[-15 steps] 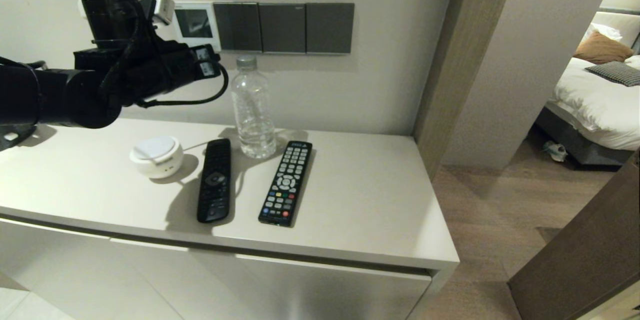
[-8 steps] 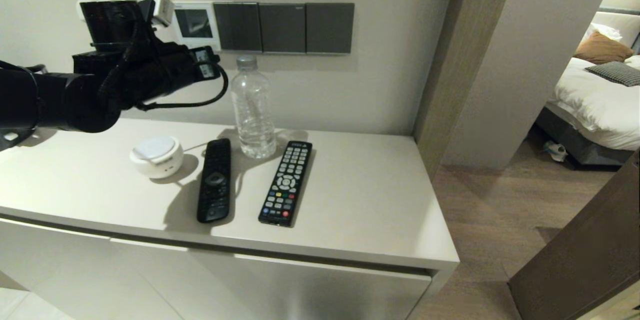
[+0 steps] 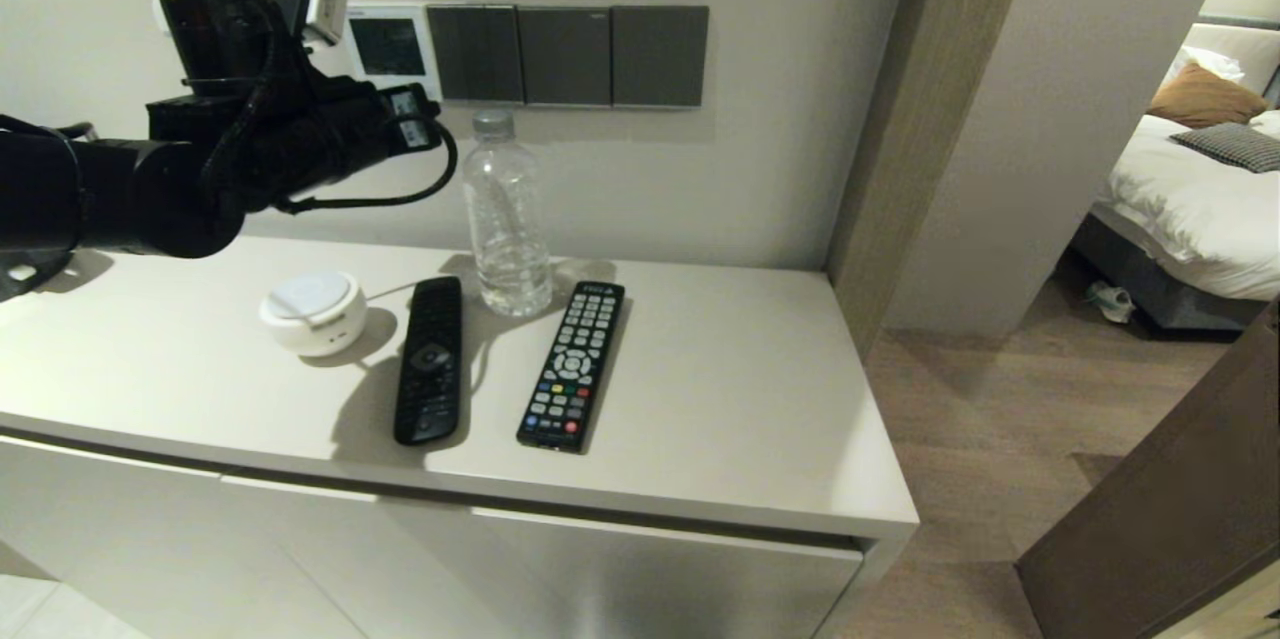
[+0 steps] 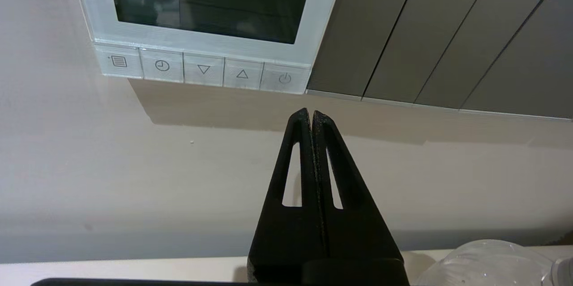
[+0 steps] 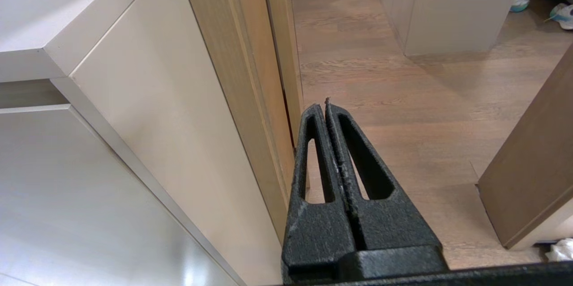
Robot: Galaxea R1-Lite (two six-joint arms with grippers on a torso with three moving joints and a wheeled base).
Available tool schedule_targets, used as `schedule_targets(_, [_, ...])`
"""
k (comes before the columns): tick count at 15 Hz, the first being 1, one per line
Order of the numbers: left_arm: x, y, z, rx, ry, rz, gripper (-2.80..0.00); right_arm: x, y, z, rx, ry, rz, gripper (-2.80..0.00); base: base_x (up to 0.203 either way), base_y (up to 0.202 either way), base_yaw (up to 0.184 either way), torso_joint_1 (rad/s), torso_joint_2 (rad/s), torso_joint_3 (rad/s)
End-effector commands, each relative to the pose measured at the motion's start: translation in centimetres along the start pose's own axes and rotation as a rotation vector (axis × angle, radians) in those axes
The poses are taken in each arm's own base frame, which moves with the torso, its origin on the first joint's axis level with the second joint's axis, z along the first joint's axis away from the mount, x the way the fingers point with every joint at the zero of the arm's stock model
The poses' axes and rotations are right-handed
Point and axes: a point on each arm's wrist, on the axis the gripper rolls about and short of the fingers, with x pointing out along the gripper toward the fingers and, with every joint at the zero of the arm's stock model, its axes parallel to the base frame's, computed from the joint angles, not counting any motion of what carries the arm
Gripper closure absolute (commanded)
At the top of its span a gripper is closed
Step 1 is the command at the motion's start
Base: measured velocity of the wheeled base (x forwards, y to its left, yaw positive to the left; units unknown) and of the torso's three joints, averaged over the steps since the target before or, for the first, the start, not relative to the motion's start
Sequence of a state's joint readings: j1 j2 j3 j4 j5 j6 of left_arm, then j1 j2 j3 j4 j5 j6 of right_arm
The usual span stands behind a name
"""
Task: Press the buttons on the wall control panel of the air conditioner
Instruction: Turn on the central air conditioner
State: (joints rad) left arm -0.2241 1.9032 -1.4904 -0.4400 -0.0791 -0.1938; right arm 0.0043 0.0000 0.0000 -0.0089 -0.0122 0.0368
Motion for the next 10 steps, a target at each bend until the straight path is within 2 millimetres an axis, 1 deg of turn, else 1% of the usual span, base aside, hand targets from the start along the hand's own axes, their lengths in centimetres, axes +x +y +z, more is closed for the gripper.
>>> schedule_targets(1, [0.56, 0.13, -0.39, -0.002, 0.007, 0.001, 0.0, 0.02, 0.0, -0.04, 0.0, 0.003, 0.0, 0.0, 0.0, 0.0, 0.0, 0.0, 0.0, 0.0])
schedule_targets(7, [1.27, 0.31, -1.01, -0.004, 0.017, 0.004, 0.0, 0.02, 0.0, -0.04, 0.0, 0.003, 0.0, 0.0, 0.0, 0.0, 0.0, 0.0, 0.0, 0.0])
schedule_targets(10, [0.86, 0.15, -0.62, -0.003, 0.008, 0.001, 0.0, 0.02, 0.0, -0.04, 0.0, 0.003, 0.0, 0.0, 0.0, 0.0, 0.0, 0.0, 0.0, 0.0])
